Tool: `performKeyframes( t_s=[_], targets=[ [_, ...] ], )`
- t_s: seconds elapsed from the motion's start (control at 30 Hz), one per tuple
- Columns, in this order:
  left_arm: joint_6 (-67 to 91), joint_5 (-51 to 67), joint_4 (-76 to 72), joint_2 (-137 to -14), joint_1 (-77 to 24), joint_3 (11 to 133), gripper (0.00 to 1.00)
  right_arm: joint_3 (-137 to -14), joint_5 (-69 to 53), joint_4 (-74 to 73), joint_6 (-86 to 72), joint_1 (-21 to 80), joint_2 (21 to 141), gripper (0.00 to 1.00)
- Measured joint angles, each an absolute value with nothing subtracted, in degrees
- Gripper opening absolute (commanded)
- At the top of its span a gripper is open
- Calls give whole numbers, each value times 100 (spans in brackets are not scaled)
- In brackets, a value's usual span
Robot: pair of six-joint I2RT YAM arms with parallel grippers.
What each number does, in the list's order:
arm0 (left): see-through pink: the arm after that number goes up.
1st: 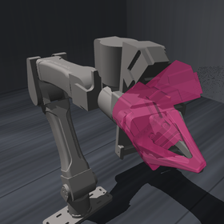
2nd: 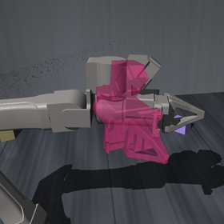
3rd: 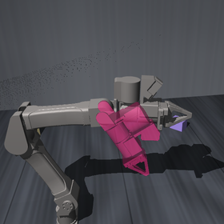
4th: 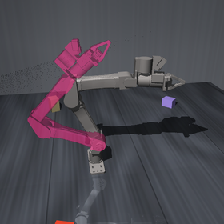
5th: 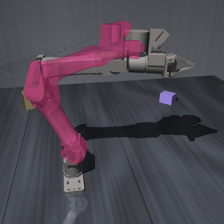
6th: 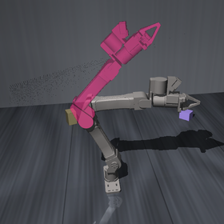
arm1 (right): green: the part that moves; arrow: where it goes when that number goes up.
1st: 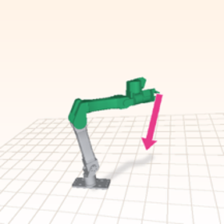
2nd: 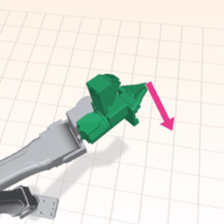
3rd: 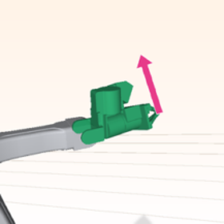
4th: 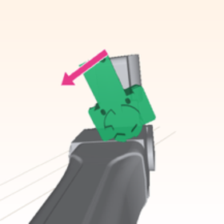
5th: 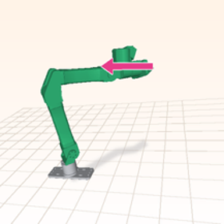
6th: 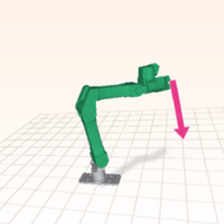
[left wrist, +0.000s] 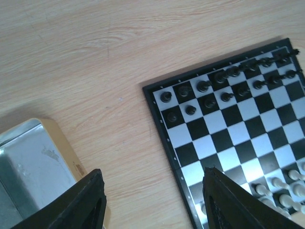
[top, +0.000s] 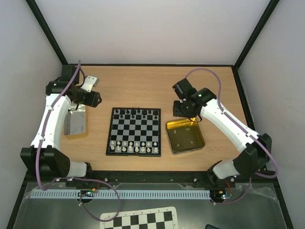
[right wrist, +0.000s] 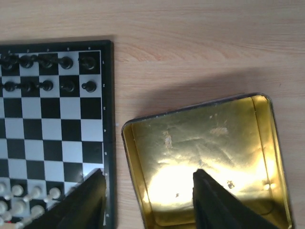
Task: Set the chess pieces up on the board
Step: Reset both arms
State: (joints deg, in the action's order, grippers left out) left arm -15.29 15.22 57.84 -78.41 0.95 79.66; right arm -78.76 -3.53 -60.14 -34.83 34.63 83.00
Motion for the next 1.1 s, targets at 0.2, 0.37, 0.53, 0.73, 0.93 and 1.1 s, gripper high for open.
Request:
performKeyframes(
  t_s=[0.2,0.37,0.53,0.73,0.93,1.1],
  targets=[
    [-1892,1704,6383,-7791,-30,8143,60,-7498,-412,-5725,-3468,3463,7629,73],
    [-2239,1769,6700,-7487,-423,7905,61,-7028,-451,-5568,-3739,3463,6919,83],
    [-2464,1837,6908,-7122,-666,7594,61,-6847,-451,-5586,-4010,3463,6326,84],
    [-2574,1916,7026,-6731,-773,7310,61,-6587,-460,-5704,-4047,3463,5850,84],
    [-2646,2040,7124,-6455,-819,7238,61,-6335,-565,-5863,-3953,3463,5443,84],
    [-2659,2102,7185,-6381,-869,7166,61,-6309,-574,-6034,-3876,3463,5253,85]
  ],
)
